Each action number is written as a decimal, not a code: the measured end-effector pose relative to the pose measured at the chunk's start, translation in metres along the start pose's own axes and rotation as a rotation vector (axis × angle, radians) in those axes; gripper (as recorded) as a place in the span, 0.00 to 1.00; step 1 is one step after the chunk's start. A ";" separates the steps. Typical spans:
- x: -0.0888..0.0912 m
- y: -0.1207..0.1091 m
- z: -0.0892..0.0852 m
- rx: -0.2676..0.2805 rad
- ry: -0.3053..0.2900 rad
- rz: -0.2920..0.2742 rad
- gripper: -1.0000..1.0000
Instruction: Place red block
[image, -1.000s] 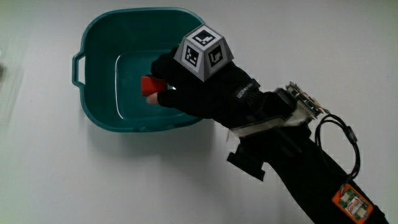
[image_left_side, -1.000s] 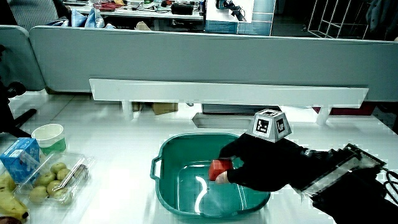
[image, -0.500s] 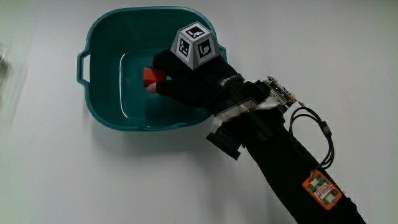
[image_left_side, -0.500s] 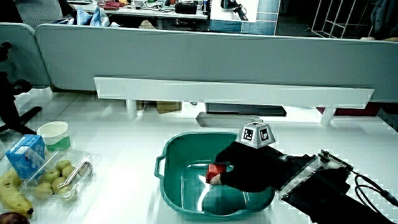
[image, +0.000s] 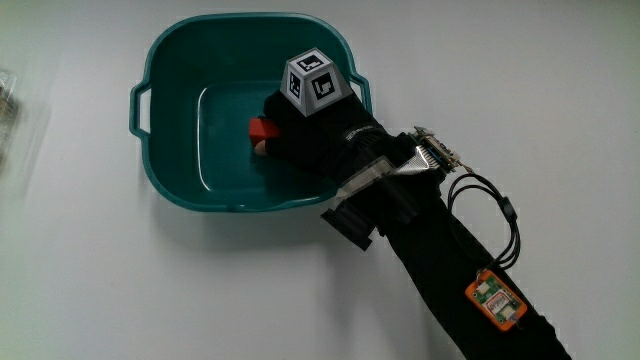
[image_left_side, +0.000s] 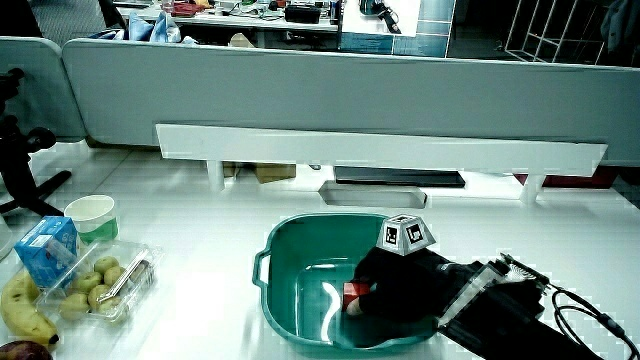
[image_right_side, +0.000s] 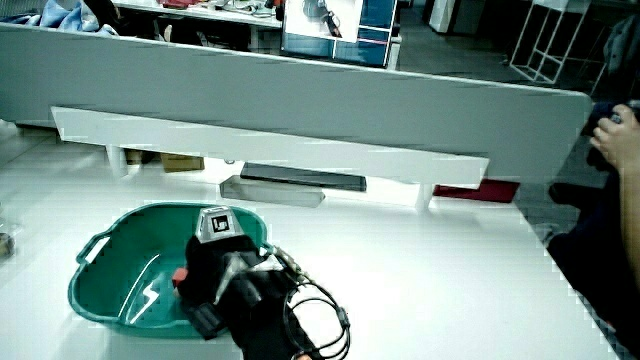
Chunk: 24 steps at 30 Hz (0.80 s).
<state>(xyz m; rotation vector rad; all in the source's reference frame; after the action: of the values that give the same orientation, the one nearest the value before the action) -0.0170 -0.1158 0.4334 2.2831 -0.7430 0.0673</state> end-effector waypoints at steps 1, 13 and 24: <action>0.000 0.001 -0.001 -0.008 -0.021 0.001 0.50; -0.004 0.010 -0.010 -0.054 -0.049 -0.029 0.50; -0.001 0.000 -0.007 -0.065 0.033 -0.024 0.05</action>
<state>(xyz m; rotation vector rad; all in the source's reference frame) -0.0172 -0.1109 0.4382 2.2239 -0.6905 0.0680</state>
